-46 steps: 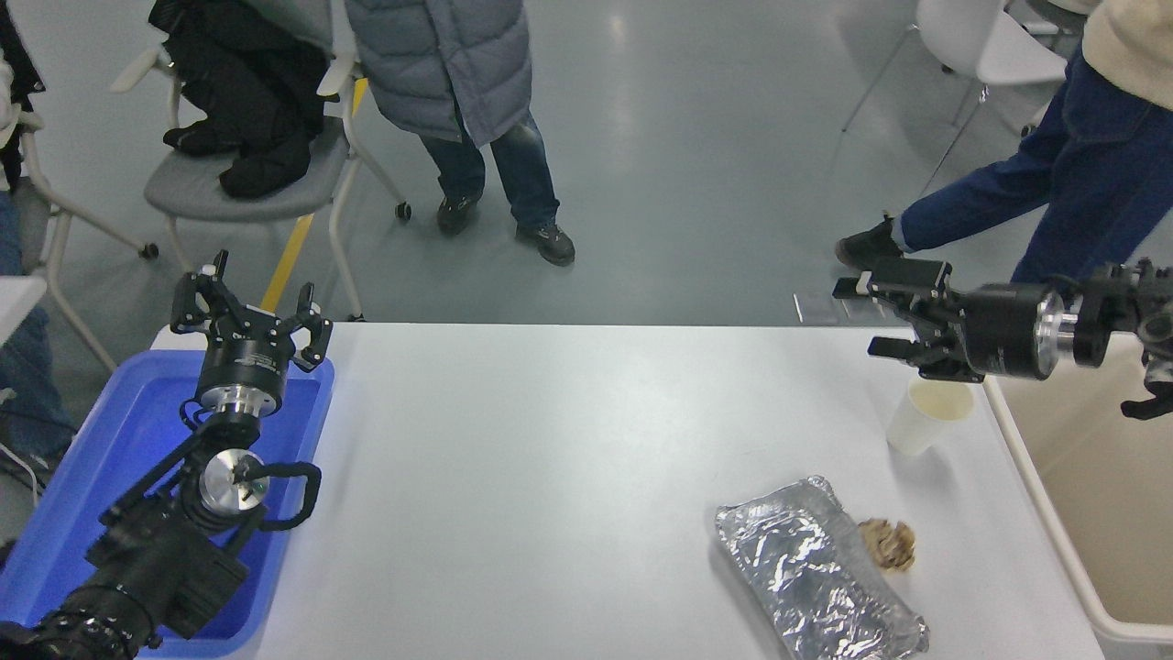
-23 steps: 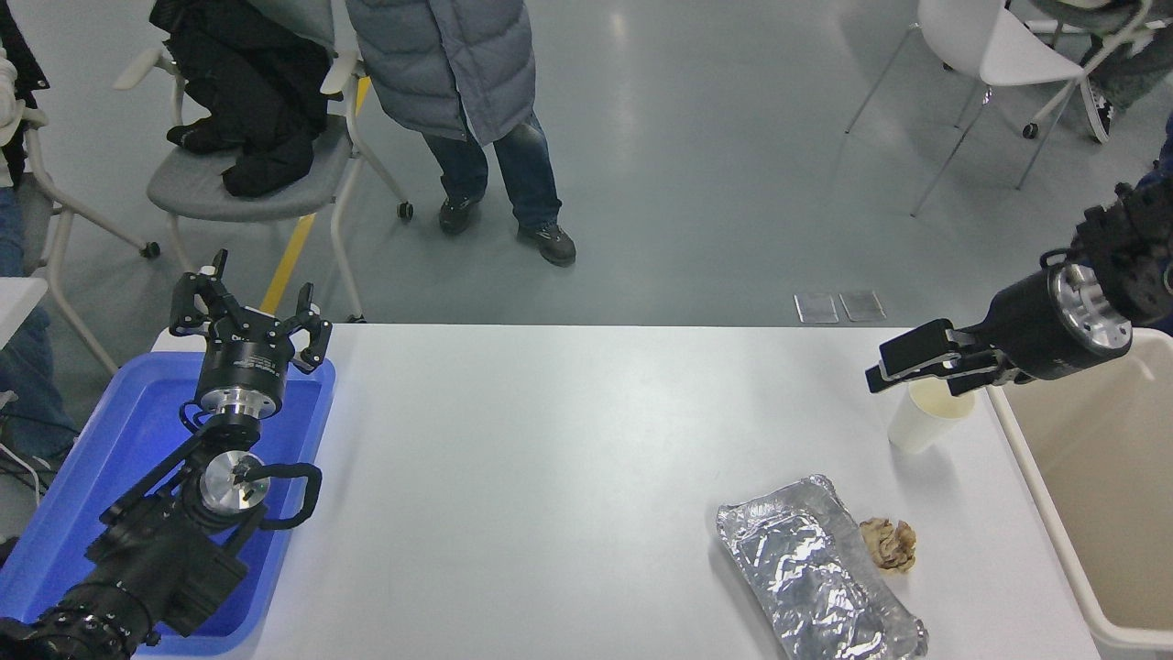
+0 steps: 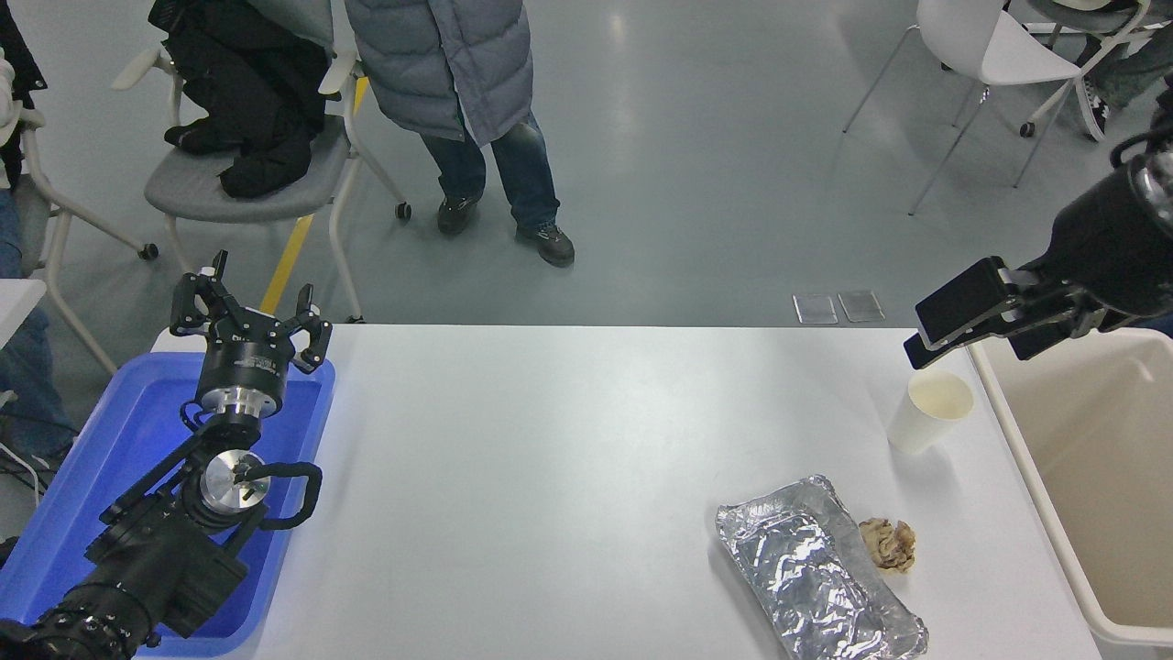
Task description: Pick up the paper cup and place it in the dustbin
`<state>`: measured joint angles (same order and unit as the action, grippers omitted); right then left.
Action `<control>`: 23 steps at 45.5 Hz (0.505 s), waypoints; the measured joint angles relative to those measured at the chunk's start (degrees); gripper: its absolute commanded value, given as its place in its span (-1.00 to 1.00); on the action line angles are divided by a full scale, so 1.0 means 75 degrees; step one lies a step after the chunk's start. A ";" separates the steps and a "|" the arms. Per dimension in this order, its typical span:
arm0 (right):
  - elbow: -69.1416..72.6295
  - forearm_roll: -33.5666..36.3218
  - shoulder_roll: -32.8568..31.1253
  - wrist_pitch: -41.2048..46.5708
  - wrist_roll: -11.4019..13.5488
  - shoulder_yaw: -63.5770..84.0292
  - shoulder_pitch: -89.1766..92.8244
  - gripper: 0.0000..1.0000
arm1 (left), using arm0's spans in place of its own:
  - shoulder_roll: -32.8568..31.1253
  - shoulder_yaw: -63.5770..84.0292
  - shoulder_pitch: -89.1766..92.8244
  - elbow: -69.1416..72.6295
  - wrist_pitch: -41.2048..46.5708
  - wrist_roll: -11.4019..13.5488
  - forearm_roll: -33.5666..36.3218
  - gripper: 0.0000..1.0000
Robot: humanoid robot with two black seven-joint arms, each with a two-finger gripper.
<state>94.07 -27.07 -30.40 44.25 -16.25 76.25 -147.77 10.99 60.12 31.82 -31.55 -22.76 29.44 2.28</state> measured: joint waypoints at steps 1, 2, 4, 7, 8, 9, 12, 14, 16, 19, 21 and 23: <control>0.0041 0.0085 0.0033 0.0013 0.0001 0.0044 -0.0054 1.00 | 0.0000 0.0000 0.0000 0.0000 0.0000 0.0000 0.0000 0.98; 0.0065 0.0137 0.0055 0.0020 0.0000 0.0069 -0.0085 1.00 | 0.0000 0.0000 0.0000 0.0000 0.0000 0.0000 0.0000 0.98; 0.0110 0.0251 0.0089 0.0034 0.0001 0.0123 -0.0140 1.00 | 0.0000 0.0000 0.0000 0.0000 0.0000 0.0000 0.0000 0.98; 0.0171 0.0408 0.0135 0.0051 0.0001 0.0199 -0.0212 1.00 | 0.0000 0.0000 0.0000 0.0000 0.0000 0.0000 0.0000 0.98; 0.0189 0.0452 0.0149 0.0056 0.0001 0.0220 -0.0234 1.00 | 0.0000 0.0000 0.0000 0.0000 0.0000 0.0000 0.0000 0.98; 0.0204 0.0486 0.0159 0.0061 0.0001 0.0235 -0.0249 1.00 | 0.0000 0.0000 0.0000 0.0000 0.0000 0.0000 0.0000 0.98; 0.0236 0.0568 0.0185 0.0072 0.0001 0.0277 -0.0285 1.00 | 0.0000 0.0000 0.0000 0.0000 0.0002 0.0000 0.0000 0.98; 0.0255 0.0612 0.0197 0.0078 0.0001 0.0301 -0.0303 1.00 | 0.0000 0.0000 0.0000 0.0000 0.0005 0.0000 0.0000 0.98; 0.0265 0.0632 0.0201 0.0081 0.0001 0.0315 -0.0312 1.00 | 0.0000 0.0000 0.0000 0.0000 0.0006 0.0000 0.0000 0.98; 0.0267 0.0632 0.0202 0.0086 0.0001 0.0340 -0.0317 1.00 | 0.0000 0.0000 0.0000 0.0000 0.0006 0.0000 0.0000 0.98; 0.0259 0.0547 0.0194 0.0089 0.0000 0.0355 -0.0302 1.00 | 0.0000 0.0000 0.0000 0.0000 0.0006 0.0000 0.0000 0.98; 0.0230 0.0406 0.0168 0.0090 0.0000 0.0365 -0.0249 1.00 | 0.0000 0.0000 0.0000 0.0000 0.0006 0.0000 0.0001 0.98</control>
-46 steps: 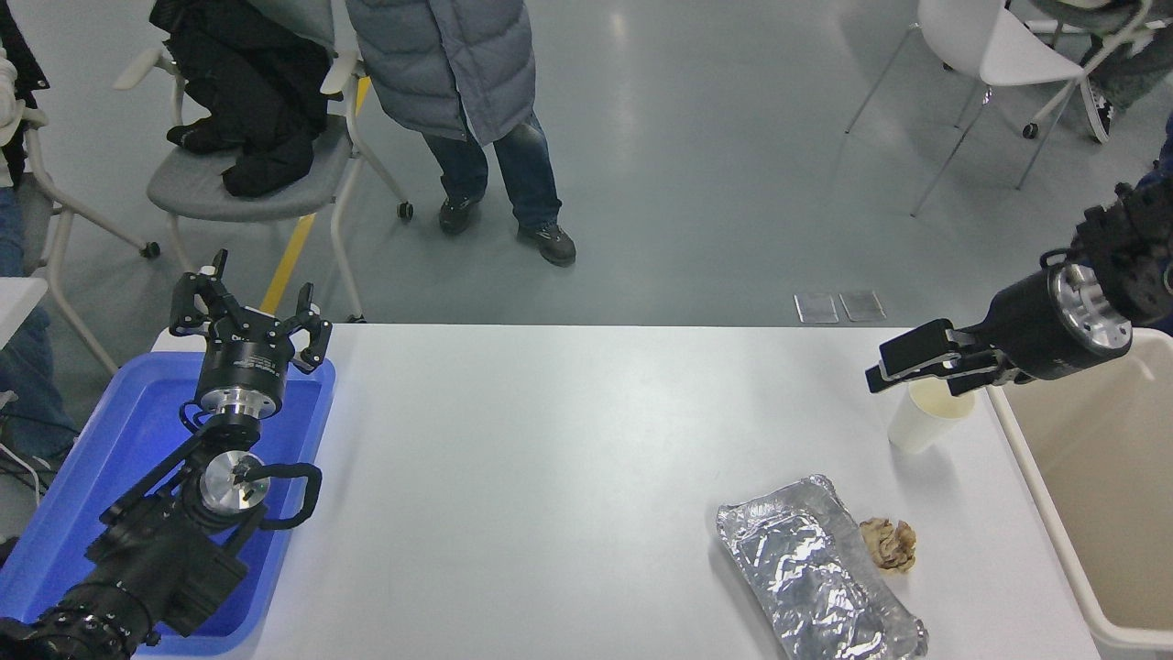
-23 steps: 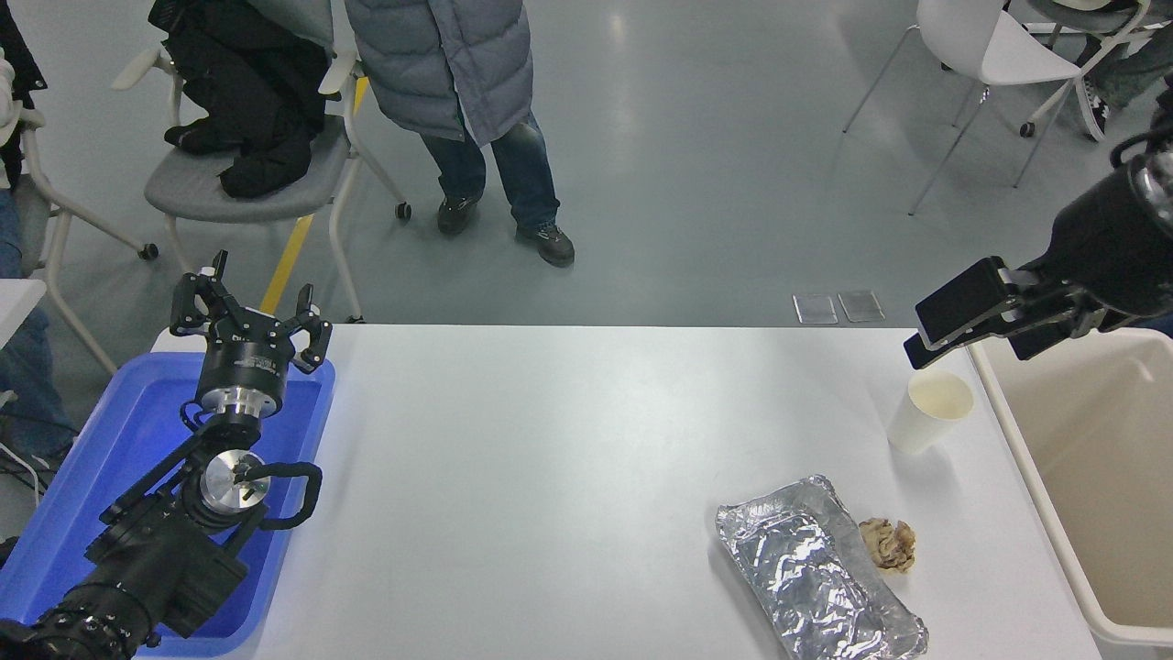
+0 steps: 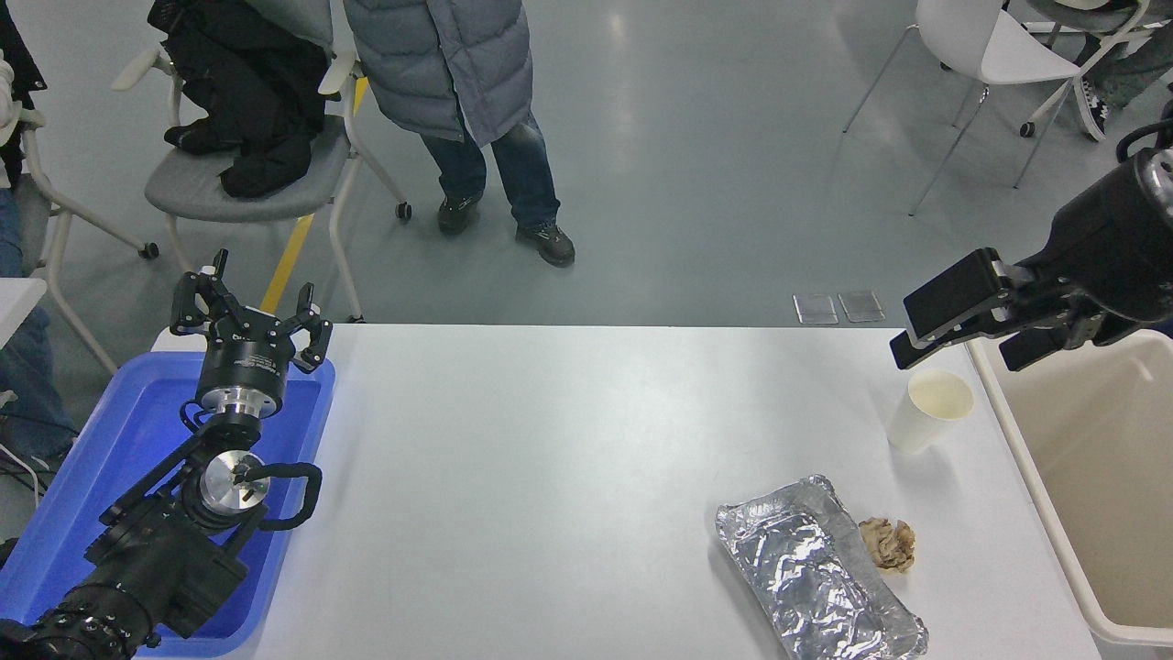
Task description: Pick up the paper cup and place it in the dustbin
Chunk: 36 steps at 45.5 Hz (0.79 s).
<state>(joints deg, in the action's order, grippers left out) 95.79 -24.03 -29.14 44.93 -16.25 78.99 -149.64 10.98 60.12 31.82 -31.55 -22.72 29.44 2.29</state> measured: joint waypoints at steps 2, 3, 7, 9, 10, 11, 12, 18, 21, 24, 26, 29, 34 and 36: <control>-0.0048 -0.0214 -0.0032 0.0002 -0.0003 0.0008 0.0080 1.00 | 0.0000 0.0000 0.0000 0.0000 0.0000 0.0000 0.0000 0.98; -0.0079 -0.0329 -0.0047 0.0004 -0.0004 0.0010 0.0126 1.00 | 0.0000 0.0000 0.0000 0.0000 0.0000 0.0000 0.0000 0.98; -0.0281 -0.0903 -0.0134 -0.0009 -0.0013 0.0019 0.0440 1.00 | -0.0001 0.0000 0.0000 0.0000 0.0000 0.0000 0.0000 0.98; -0.0401 -0.1135 -0.0175 -0.0087 -0.0014 0.0019 0.0617 1.00 | -0.0002 0.0000 0.0000 0.0000 0.0000 0.0000 0.0001 0.98; -0.0466 -0.1252 -0.0193 -0.0158 -0.0013 0.0018 0.0722 1.00 | -0.0002 0.0000 0.0000 0.0000 0.0000 0.0000 0.0001 0.98; -0.0571 -0.1406 -0.0218 -0.0293 -0.0013 0.0016 0.0883 1.00 | -0.0002 0.0000 0.0000 -0.0001 0.0000 0.0000 0.0001 0.98; -0.0648 -0.1498 -0.0232 -0.0384 -0.0012 0.0015 0.0996 1.00 | -0.0003 0.0000 0.0000 -0.0001 0.0000 0.0000 0.0000 0.98; -0.1429 -0.2037 -0.0293 -0.1264 -0.0014 -0.0051 0.2057 1.00 | -0.0003 0.0000 0.0001 -0.0001 0.0000 0.0000 0.0002 0.98; -0.1895 -0.2185 -0.0309 -0.1660 -0.0012 -0.0108 0.2628 1.00 | -0.0001 0.0000 0.0001 0.0000 0.0000 0.0000 0.0001 0.98; -0.2457 -0.2302 -0.0320 -0.2057 -0.0013 -0.0206 0.3269 1.00 | -0.0002 0.0000 0.0000 0.0000 0.0000 0.0000 0.0001 0.98; -0.2849 -0.2369 -0.0330 -0.2292 -0.0011 -0.0288 0.3708 1.00 | -0.0001 -0.0001 0.0000 0.0000 -0.0001 0.0000 0.0001 0.98; -0.3425 -0.2434 -0.0345 -0.2556 -0.0014 -0.0460 0.4336 1.00 | -0.0001 -0.0006 0.0001 -0.0001 -0.0001 0.0001 0.0000 0.98; -0.4253 -0.2486 -0.0357 -0.2821 -0.0015 -0.0844 0.5239 1.00 | -0.0001 -0.0009 0.0000 -0.0001 -0.0001 0.0000 0.0000 0.98; -0.4611 -0.2502 -0.0365 -0.2912 -0.0011 -0.1064 0.5645 1.00 | 0.0000 -0.0009 0.0000 0.0000 -0.0001 0.0001 0.0000 0.98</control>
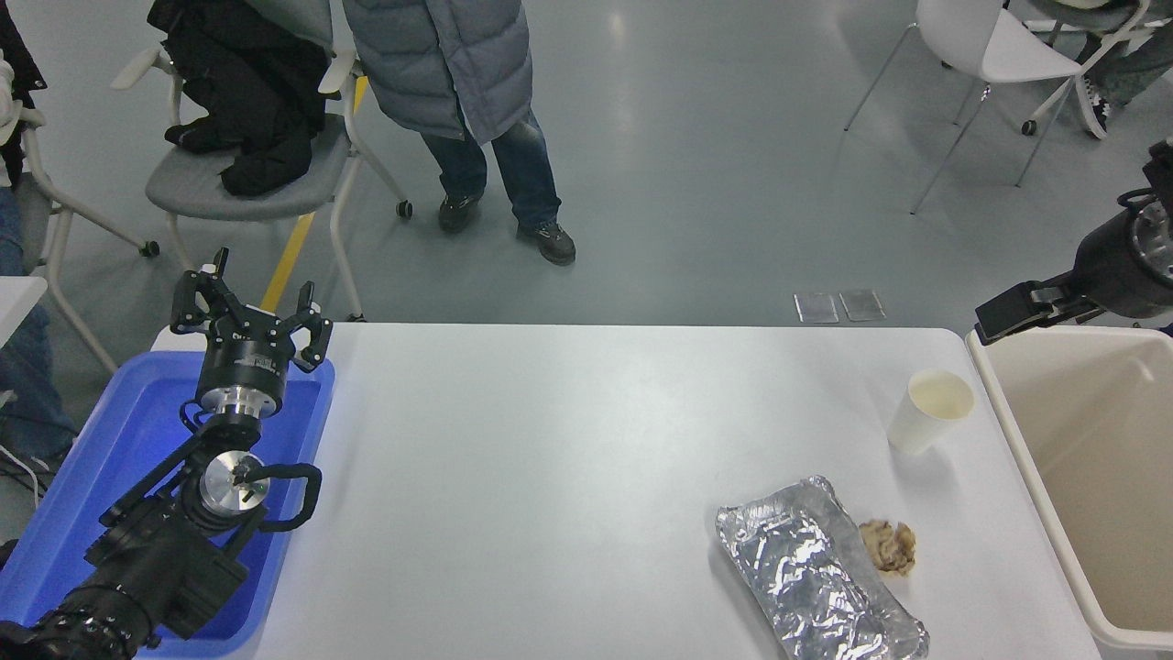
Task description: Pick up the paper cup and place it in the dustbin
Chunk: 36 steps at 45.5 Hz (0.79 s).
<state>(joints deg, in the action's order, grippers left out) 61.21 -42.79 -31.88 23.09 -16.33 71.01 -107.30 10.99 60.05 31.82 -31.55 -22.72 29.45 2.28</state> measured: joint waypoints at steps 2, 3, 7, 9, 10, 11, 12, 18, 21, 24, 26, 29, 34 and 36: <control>-0.0308 -0.0008 -0.0001 -0.0060 -0.0001 -0.0218 0.0337 1.00 | 0.0000 -0.0001 0.0000 0.0000 0.0000 -0.0001 0.0002 0.98; -0.0518 -0.0013 -0.0003 -0.0105 0.0000 -0.0378 0.0580 1.00 | 0.0000 -0.0001 0.0000 0.0000 0.0000 0.0000 0.0000 0.98; -0.1102 -0.0017 -0.0007 -0.0235 0.0004 -0.0862 0.1245 1.00 | 0.0000 -0.0001 0.0000 0.0000 0.0000 0.0000 0.0001 0.98; -0.1360 -0.0019 -0.0007 -0.0300 0.0003 -0.1094 0.1559 1.00 | -0.0001 -0.0001 0.0000 0.0000 0.0000 -0.0001 0.0001 0.98; -0.1553 -0.0022 -0.0005 -0.0353 0.0005 -0.1260 0.1775 1.00 | -0.0001 -0.0001 0.0000 0.0000 -0.0001 0.0000 0.0000 0.98; -0.1681 -0.0023 -0.0005 -0.0384 0.0008 -0.1360 0.1913 1.00 | -0.0001 -0.0001 0.0000 0.0000 -0.0001 0.0000 0.0000 0.98; -0.1810 -0.0024 -0.0002 -0.0408 0.0006 -0.1463 0.2049 1.00 | 0.0000 -0.0001 0.0000 0.0000 -0.0001 -0.0001 -0.0001 0.98; -0.2657 -0.0044 0.0013 -0.0546 -0.0007 -0.2096 0.2903 1.00 | 0.0001 0.0000 0.0000 0.0000 -0.0001 -0.0001 0.0000 0.98; -0.3016 -0.0059 0.0019 -0.0591 -0.0031 -0.2333 0.3265 1.00 | 0.0000 0.0003 0.0000 0.0000 -0.0001 0.0000 -0.0001 0.98; -0.3302 -0.0068 0.0026 -0.0625 -0.0045 -0.2520 0.3565 1.00 | 0.0000 0.0005 0.0000 0.0000 -0.0001 -0.0001 0.0000 0.98; -0.3477 -0.0072 0.0033 -0.0650 -0.0055 -0.2623 0.3762 1.00 | 0.0000 0.0005 0.0000 0.0000 -0.0001 -0.0001 0.0000 0.98; -0.3673 -0.0078 0.0044 -0.0687 -0.0069 -0.2725 0.3983 1.00 | 0.0000 0.0005 0.0000 0.0000 -0.0001 -0.0001 0.0000 0.98; -0.3936 -0.0082 0.0063 -0.0801 -0.0084 -0.2866 0.4353 1.00 | 0.0000 0.0005 0.0000 0.0000 -0.0001 0.0000 0.0000 0.98; -0.4007 -0.0082 0.0084 -0.0861 -0.0088 -0.2931 0.4497 1.00 | 0.0000 0.0005 0.0000 0.0000 -0.0001 0.0000 -0.0001 0.98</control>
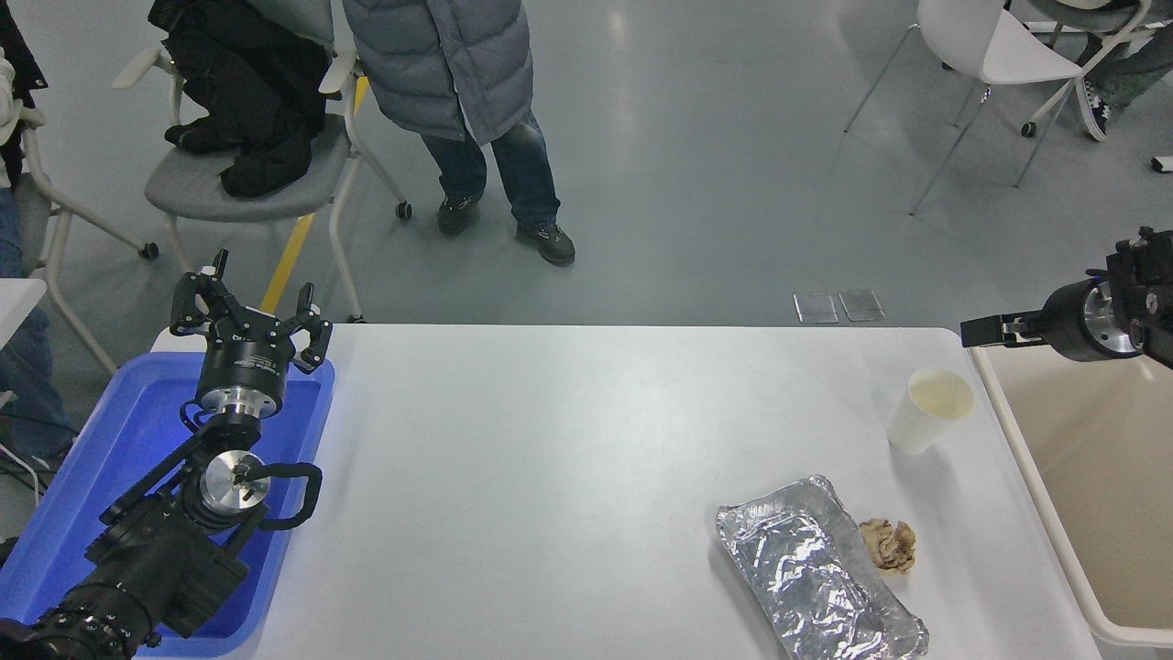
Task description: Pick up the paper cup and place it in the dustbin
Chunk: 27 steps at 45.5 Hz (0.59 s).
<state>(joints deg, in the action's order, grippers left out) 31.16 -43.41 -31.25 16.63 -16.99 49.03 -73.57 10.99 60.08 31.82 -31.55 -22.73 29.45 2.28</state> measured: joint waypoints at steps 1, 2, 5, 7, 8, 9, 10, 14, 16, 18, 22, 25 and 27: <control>-0.0045 0.0000 0.0024 -0.0044 -0.0004 -0.0058 0.0106 1.00 | 0.0000 0.0000 0.0000 0.0000 0.0000 0.0000 0.0000 0.98; -0.0054 0.0000 0.0032 -0.0056 -0.0006 -0.0075 0.0134 1.00 | 0.0000 0.0000 0.0000 0.0000 0.0000 0.0000 0.0000 0.98; -0.0115 0.0000 0.0068 -0.0118 -0.0005 -0.0201 0.0298 1.00 | 0.0000 0.0000 0.0000 0.0000 0.0000 0.0000 0.0000 0.98; -0.0145 -0.0002 0.0103 -0.0160 -0.0005 -0.0298 0.0430 1.00 | 0.0000 0.0000 0.0000 0.0000 0.0000 0.0000 0.0000 0.98; -0.0155 -0.0002 0.0117 -0.0175 -0.0007 -0.0339 0.0477 1.00 | 0.0000 0.0000 0.0000 0.0000 0.0000 0.0000 0.0000 0.98; -0.0174 -0.0002 0.0135 -0.0198 -0.0006 -0.0395 0.0531 1.00 | 0.0000 0.0000 0.0000 0.0000 0.0000 0.0000 0.0000 0.98; -0.0191 -0.0002 0.0154 -0.0219 -0.0005 -0.0440 0.0578 1.00 | 0.0000 0.0000 0.0000 0.0000 0.0000 0.0000 0.0000 0.98; -0.0220 -0.0006 0.0213 -0.0295 0.0001 -0.0558 0.0734 1.00 | 0.0000 0.0000 0.0000 0.0000 0.0000 0.0000 0.0000 0.98; -0.0239 -0.0006 0.0236 -0.0359 0.0006 -0.0614 0.0818 1.00 | 0.0000 0.0000 0.0000 0.0000 0.0000 0.0000 0.0001 0.98; -0.0249 -0.0006 0.0264 -0.0434 0.0008 -0.0663 0.0908 1.00 | 0.0000 -0.0002 0.0000 0.0000 0.0000 0.0000 0.0000 0.98; -0.0273 -0.0006 0.0315 -0.0538 0.0017 -0.0720 0.1038 0.98 | 0.0000 -0.0002 0.0000 0.0000 0.0000 0.0000 0.0001 0.98; -0.0309 -0.0009 0.0354 -0.0596 0.0024 -0.0777 0.1137 0.95 | 0.0000 -0.0002 0.0000 0.0000 0.0000 0.0000 0.0000 0.98; -0.0343 -0.0010 0.0375 -0.0623 0.0029 -0.0814 0.1191 0.89 | 0.0000 -0.0002 0.0000 0.0000 0.0000 0.0000 0.0000 0.98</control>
<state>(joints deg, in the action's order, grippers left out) 28.58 -43.48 -28.44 11.96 -16.77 42.92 -64.64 10.99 60.07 31.82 -31.55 -22.73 29.44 2.28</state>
